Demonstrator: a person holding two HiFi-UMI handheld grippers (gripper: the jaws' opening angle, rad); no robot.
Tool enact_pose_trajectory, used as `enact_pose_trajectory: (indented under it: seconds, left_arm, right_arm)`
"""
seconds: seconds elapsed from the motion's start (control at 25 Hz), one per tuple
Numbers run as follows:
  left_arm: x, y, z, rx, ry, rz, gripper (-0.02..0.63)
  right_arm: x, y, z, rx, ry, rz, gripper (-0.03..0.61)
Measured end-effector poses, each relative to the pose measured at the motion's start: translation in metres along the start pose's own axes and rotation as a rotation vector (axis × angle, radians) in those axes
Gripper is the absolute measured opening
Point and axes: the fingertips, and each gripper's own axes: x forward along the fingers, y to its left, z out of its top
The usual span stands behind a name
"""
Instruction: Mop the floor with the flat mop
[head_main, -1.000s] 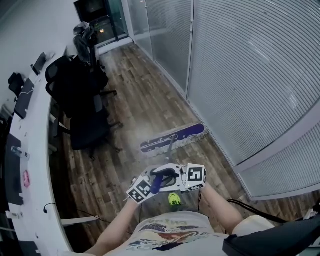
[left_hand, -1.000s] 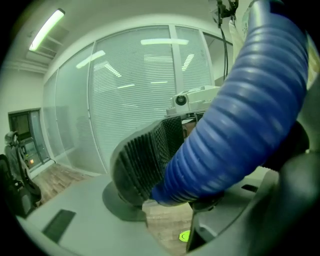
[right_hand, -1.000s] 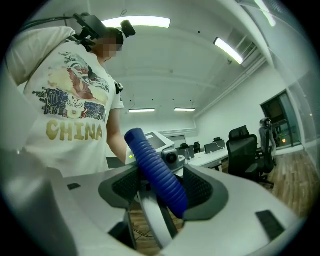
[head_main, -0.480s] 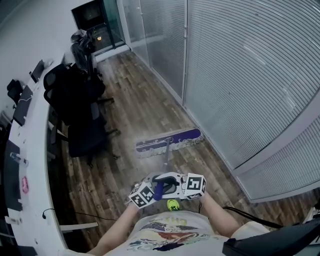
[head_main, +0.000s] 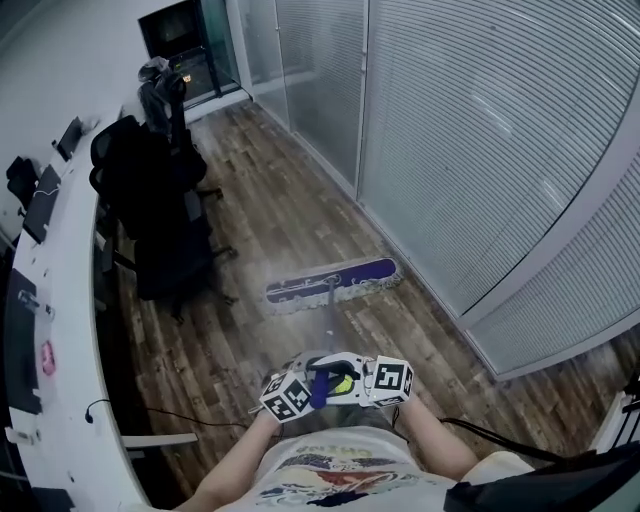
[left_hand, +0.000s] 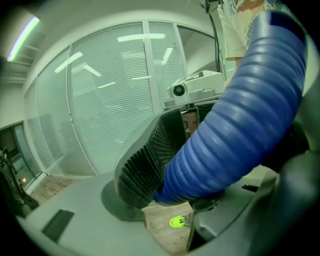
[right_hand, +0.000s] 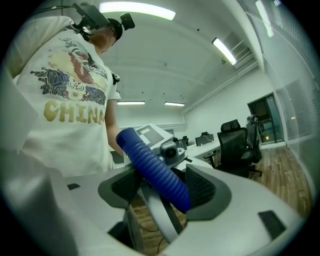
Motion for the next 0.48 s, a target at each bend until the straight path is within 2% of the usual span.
enact_pose_trajectory:
  seconds: [0.28, 0.48]
  left_arm:
    - [-0.047, -0.114, -0.033, 0.03, -0.005, -0.018, 0.187]
    - [-0.084, -0.175, -0.037, 0.02, -0.013, -0.03, 0.187]
  right_arm:
    - [0.043, 0.114, -0.037, 0.006, 0.045, -0.034, 0.259]
    - [0.068, 0.18, -0.038, 0.019, 0.04, -0.038, 0.259]
